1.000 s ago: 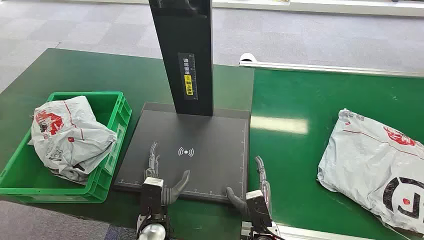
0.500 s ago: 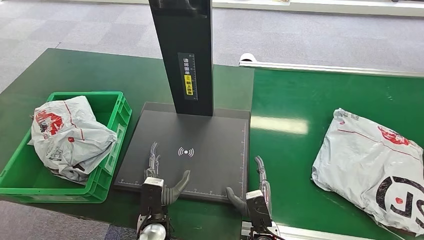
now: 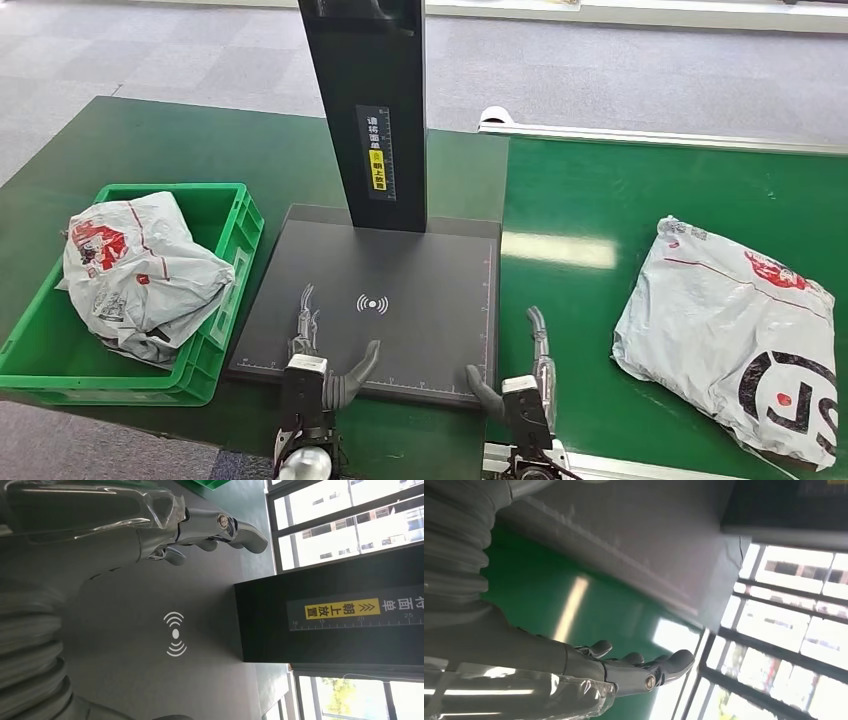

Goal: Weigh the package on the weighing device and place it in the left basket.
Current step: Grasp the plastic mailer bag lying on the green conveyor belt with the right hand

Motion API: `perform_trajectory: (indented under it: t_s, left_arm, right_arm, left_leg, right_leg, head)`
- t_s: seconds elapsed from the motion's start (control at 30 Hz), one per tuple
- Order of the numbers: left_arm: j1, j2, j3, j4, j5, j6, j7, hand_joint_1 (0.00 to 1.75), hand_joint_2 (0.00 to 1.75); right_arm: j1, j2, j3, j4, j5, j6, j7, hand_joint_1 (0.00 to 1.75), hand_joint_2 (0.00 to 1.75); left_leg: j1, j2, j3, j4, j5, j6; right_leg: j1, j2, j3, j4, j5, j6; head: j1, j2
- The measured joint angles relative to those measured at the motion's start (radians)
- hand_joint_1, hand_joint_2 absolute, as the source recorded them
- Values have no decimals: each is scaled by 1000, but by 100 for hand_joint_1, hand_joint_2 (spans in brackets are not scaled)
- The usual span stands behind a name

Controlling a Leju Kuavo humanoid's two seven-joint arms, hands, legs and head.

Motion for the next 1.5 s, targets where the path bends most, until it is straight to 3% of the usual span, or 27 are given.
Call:
perform_trajectory:
  t_s: [0.23,0.5,0.67,0.77,0.87,1.07,1.23,1.5]
  left_arm:
    - [7,0,1,-9,-2,2,0,0,175]
    - [43,0,16,-45,-33,6,0,0,175]
    - [51,0,22,-58,-37,6,0,0,175]
    - [57,0,26,-64,-42,7,0,0,175]
    - [74,3,28,-73,-42,0,0,0,175]
    - [94,13,23,-82,-34,-1,0,0,175]
    - [100,20,15,-83,-24,2,0,0,175]
    - [101,25,10,-83,-23,3,0,0,175]
  right_arm:
    - [11,-40,-78,-94,51,-55,27,0,175]
    - [86,-86,-302,-292,156,-73,100,0,175]
    - [110,-95,-371,-350,174,-72,118,0,175]
    - [115,-100,-410,-366,221,-48,213,0,175]
    - [108,-126,-465,-368,287,53,374,0,175]
    - [-45,-228,-561,-222,463,202,586,0,175]
    - [-162,-292,-598,-52,510,220,616,0,175]
    - [-233,-326,-612,73,536,219,629,0,175]
  left_leg:
    - [0,0,0,0,0,0]
    - [0,0,-1,0,-1,1]
    - [0,0,0,0,-1,1]
    - [0,0,0,0,-1,1]
    - [0,0,-1,0,-1,1]
    - [-2,2,0,1,-1,2]
    - [-2,1,0,1,0,2]
    - [-1,1,-1,1,0,2]
  right_leg:
    - [0,0,0,0,0,0]
    - [0,0,0,0,0,0]
    - [0,0,0,0,0,0]
    - [0,0,0,0,0,0]
    - [-1,0,0,0,0,0]
    - [-2,1,0,0,1,2]
    - [-2,1,0,0,2,2]
    - [-2,1,-1,0,1,2]
  head:
    - [0,0]
    - [0,0]
    - [0,0]
    - [0,0]
    - [0,0]
    - [0,0]
    - [-1,0]
    - [-1,0]
